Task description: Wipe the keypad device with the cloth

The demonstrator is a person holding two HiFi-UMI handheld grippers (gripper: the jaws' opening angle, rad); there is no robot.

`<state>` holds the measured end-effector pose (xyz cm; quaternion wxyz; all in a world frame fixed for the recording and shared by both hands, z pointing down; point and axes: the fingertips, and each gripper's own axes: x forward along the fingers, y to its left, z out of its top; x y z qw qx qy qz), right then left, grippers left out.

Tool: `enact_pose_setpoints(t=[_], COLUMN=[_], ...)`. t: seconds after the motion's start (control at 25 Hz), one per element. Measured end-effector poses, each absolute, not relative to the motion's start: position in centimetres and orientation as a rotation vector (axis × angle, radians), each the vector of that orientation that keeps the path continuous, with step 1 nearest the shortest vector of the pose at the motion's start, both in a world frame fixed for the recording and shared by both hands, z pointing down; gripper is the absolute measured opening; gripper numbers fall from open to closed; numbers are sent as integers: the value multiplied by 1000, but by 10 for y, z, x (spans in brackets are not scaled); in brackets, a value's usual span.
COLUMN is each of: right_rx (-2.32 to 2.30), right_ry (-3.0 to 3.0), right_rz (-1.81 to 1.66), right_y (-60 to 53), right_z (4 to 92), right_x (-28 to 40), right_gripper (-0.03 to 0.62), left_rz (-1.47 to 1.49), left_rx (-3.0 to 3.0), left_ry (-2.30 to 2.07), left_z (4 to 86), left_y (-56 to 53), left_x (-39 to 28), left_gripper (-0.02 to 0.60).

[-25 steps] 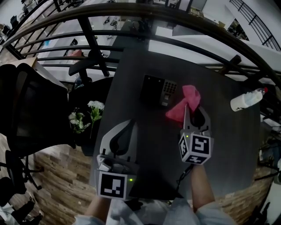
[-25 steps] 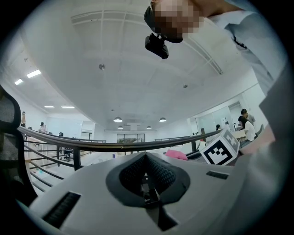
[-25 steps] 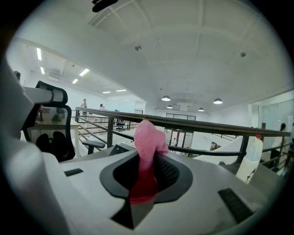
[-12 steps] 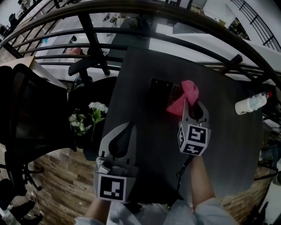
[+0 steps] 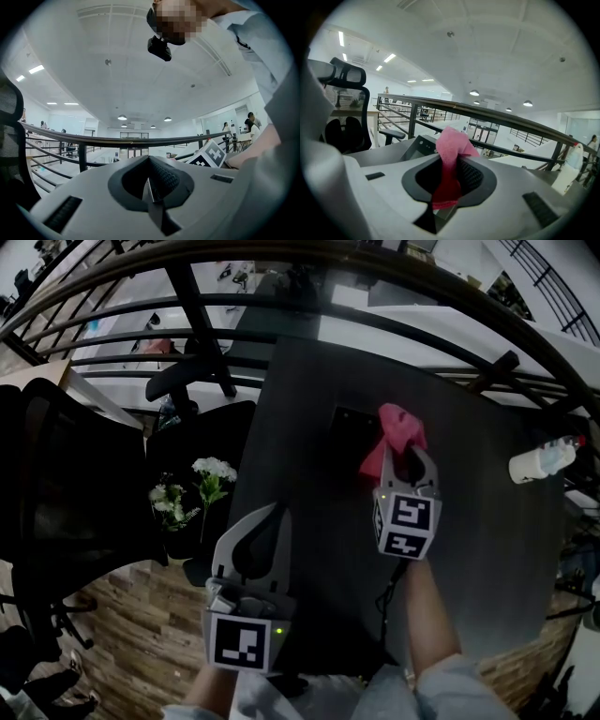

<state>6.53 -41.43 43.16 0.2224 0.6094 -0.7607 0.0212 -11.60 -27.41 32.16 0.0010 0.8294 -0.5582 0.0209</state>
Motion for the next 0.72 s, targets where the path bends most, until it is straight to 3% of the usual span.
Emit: enact_pose_setpoints(t=[0.72], right_rx=[1392], right_ry=[-2172], right_rz=[-32], right_y=[-399], right_z=[467], right_x=[-15], right_gripper=[78], left_rz=[55], left_rx=[2567], left_ry=[-1753], left_z=[329], left_y=[-266], left_x=[-128], left_gripper=[2])
